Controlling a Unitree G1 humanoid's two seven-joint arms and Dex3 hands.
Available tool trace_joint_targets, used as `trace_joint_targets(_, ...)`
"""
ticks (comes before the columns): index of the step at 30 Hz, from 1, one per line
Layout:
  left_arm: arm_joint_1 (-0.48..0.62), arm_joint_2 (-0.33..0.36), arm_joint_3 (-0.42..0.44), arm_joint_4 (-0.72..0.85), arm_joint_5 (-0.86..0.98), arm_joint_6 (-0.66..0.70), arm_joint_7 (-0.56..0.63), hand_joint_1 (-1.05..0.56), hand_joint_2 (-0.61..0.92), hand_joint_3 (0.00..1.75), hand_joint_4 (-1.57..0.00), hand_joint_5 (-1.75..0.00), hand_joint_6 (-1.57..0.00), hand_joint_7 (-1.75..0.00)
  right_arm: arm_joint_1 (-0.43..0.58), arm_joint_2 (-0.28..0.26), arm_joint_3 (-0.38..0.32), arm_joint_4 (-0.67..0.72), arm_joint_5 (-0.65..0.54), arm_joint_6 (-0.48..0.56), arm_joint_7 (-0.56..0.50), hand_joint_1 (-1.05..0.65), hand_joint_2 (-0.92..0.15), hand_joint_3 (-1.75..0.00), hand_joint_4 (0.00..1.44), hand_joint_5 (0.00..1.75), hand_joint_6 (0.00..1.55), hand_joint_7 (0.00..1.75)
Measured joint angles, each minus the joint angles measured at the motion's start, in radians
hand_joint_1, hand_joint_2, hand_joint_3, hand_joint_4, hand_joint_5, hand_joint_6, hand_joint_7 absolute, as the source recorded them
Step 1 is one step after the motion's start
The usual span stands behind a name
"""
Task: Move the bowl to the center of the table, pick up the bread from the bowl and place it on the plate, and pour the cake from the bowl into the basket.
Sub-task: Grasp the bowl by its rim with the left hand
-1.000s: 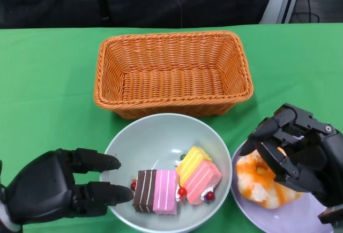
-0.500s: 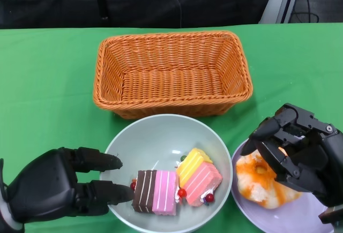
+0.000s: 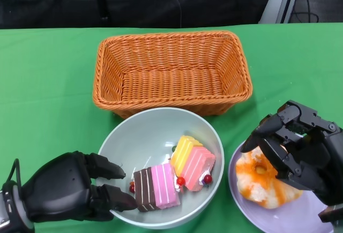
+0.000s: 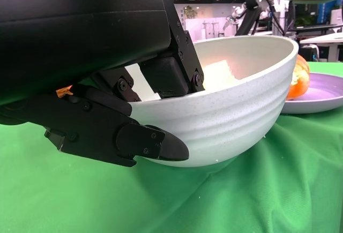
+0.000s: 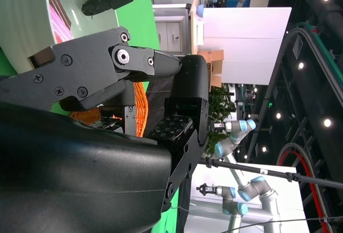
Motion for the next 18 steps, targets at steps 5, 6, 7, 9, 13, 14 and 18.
trace_joint_targets(5,-0.005,-0.009,-0.003,0.018,0.001,0.001,0.000,-0.41,0.92,0.14,-1.06,-0.13,-1.02,-0.03,0.000,0.000,0.000,-0.001,0.000,0.000,-0.001,-0.14,-0.86,-0.45,0.74,1.46,0.71,1.17)
trace_joint_targets(6,-0.007,-0.014,-0.007,0.025,0.002,0.001,0.001,-0.42,0.92,0.14,-1.06,-0.13,-1.02,-0.03,0.000,0.000,0.000,-0.004,0.000,0.000,-0.001,-0.13,-0.86,-0.45,0.74,1.46,0.71,1.17)
trace_joint_targets(7,-0.010,-0.021,-0.010,0.030,0.002,0.003,0.003,-0.41,0.92,0.14,-1.07,-0.14,-1.02,-0.03,0.000,0.000,0.000,-0.006,0.000,0.000,-0.001,-0.14,-0.86,-0.44,0.74,1.46,0.71,1.18)
trace_joint_targets(9,-0.014,-0.027,-0.016,0.039,0.004,0.010,0.004,-0.41,0.92,0.15,-1.08,-0.14,-1.02,-0.03,0.000,0.000,0.002,-0.009,0.000,0.000,-0.001,-0.14,-0.86,-0.44,0.74,1.46,0.71,1.19)
trace_joint_targets(13,-0.019,-0.034,-0.028,0.055,0.016,0.024,0.014,-0.42,0.92,0.14,-1.09,-0.15,-1.03,-0.04,0.001,0.000,0.003,-0.010,0.000,0.000,-0.003,-0.14,-0.86,-0.44,0.74,1.46,0.71,1.19)
trace_joint_targets(14,-0.021,-0.036,-0.031,0.059,0.018,0.025,0.017,-0.41,0.92,0.15,-1.09,-0.15,-1.03,-0.03,0.001,0.000,0.004,-0.011,0.000,0.000,-0.003,-0.14,-0.86,-0.43,0.74,1.46,0.71,1.19)
trace_joint_targets(18,-0.035,-0.054,-0.046,0.092,0.020,0.028,0.022,-0.41,0.92,0.14,-1.10,-0.17,-1.05,-0.04,0.001,0.001,0.005,-0.011,-0.001,0.000,-0.009,-0.15,-0.86,-0.43,0.74,1.47,0.70,1.20)
